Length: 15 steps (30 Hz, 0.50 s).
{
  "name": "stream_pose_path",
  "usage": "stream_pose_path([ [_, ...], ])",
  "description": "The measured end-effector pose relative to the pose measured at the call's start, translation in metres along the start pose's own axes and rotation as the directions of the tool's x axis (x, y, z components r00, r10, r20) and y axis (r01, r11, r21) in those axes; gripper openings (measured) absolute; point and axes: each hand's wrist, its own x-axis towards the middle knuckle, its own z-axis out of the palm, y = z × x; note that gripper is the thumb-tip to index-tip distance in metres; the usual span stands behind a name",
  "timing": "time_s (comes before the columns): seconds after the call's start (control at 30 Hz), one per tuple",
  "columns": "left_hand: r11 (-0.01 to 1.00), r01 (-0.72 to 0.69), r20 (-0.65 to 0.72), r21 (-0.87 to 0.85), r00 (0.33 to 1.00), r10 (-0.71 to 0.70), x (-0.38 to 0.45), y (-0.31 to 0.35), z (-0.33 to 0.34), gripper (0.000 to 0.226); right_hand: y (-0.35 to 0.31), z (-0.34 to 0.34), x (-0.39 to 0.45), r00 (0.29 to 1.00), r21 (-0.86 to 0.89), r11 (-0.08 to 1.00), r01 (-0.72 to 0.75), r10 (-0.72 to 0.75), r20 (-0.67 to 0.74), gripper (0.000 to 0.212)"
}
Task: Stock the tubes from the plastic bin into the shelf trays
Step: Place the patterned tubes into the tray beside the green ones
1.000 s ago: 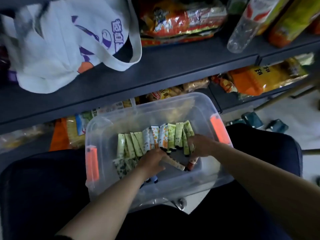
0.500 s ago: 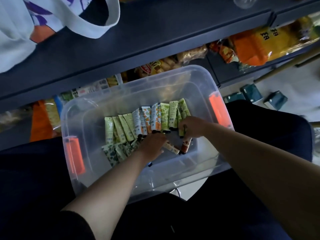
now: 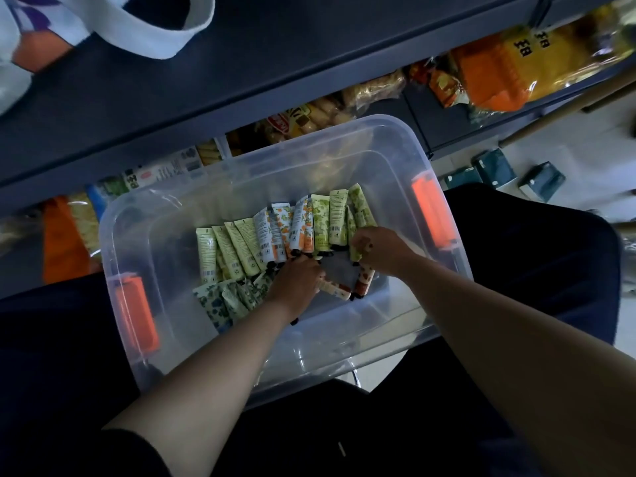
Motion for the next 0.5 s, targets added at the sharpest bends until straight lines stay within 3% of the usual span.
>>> stream_pose_path([
  [0.23,0.999,0.035,0.005,0.031,0.999,-0.035,0.0011,-0.0033,0.0028,0.035,-0.0024,0.0016,-0.0008,0.999,0.202,0.979,-0.019,0.025,-0.028,0.037],
  [0.5,0.991,0.081,0.000,-0.106,0.997,-0.082,0.0014,-0.0042,0.0045,0.021,-0.0049,0.0033,-0.0061,0.999,0.220,0.975,0.012,-0.003,-0.040,0.031],
])
